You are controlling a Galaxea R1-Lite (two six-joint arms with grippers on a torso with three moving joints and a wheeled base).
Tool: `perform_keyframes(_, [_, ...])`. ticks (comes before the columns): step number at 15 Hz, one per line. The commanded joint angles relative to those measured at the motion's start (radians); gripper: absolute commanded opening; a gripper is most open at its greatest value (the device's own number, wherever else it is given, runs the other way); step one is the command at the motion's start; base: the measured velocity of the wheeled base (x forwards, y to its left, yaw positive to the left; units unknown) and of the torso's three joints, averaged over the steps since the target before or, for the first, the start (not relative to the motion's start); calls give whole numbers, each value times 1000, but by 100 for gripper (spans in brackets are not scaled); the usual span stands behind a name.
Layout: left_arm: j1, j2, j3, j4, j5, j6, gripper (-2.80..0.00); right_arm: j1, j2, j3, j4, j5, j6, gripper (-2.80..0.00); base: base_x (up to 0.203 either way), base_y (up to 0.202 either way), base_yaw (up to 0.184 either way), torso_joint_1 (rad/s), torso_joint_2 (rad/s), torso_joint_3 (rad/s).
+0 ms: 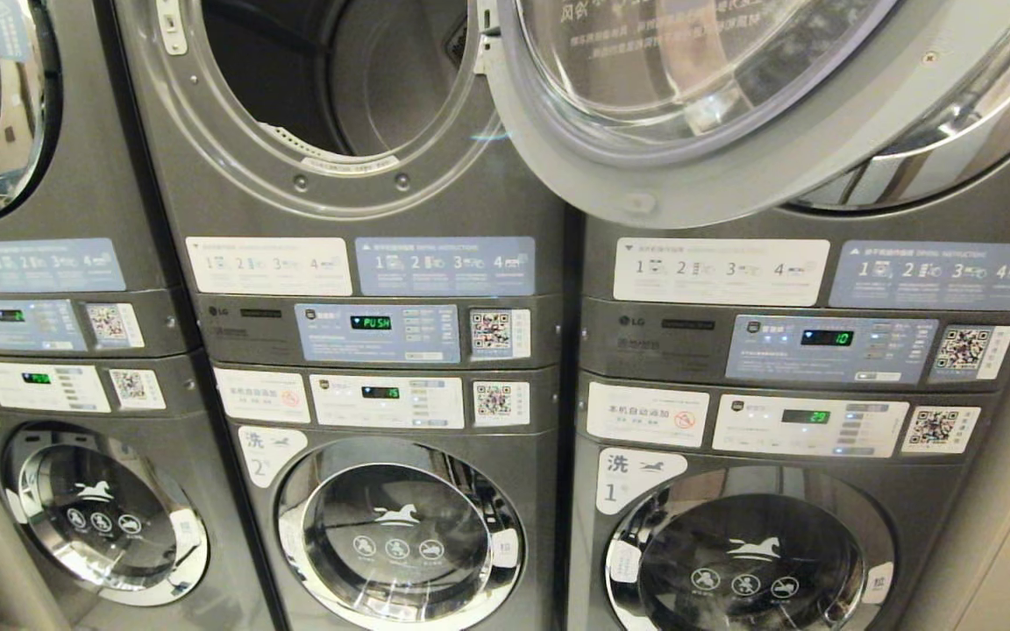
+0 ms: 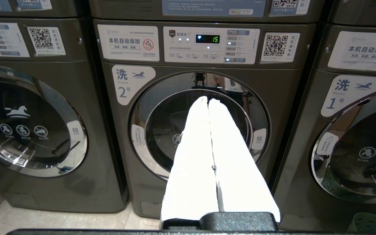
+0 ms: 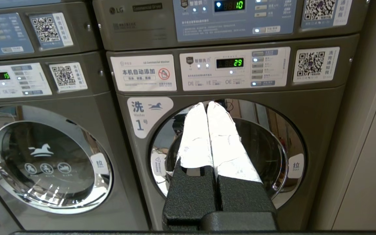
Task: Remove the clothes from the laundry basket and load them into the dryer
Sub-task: Take the clothes out of the basket
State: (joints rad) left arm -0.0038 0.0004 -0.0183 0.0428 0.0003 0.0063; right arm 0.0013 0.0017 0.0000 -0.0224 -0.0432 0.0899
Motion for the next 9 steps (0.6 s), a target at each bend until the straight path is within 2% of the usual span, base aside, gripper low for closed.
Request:
perform_keyframes(1, [1, 0, 0, 0, 1, -1, -280, 0, 0, 6, -1, 0, -1, -280, 0, 0, 0, -162, 341, 188])
perform_keyframes(5, [1, 0, 0, 0, 0, 0, -280, 0, -2, 6, -1, 0, -1, -280, 0, 0, 0, -163, 360, 201])
perform_keyframes(9, [1, 0, 0, 0, 1, -3, -280, 0, 0, 6, -1, -1, 5, -280, 0, 0, 0, -223, 515, 290])
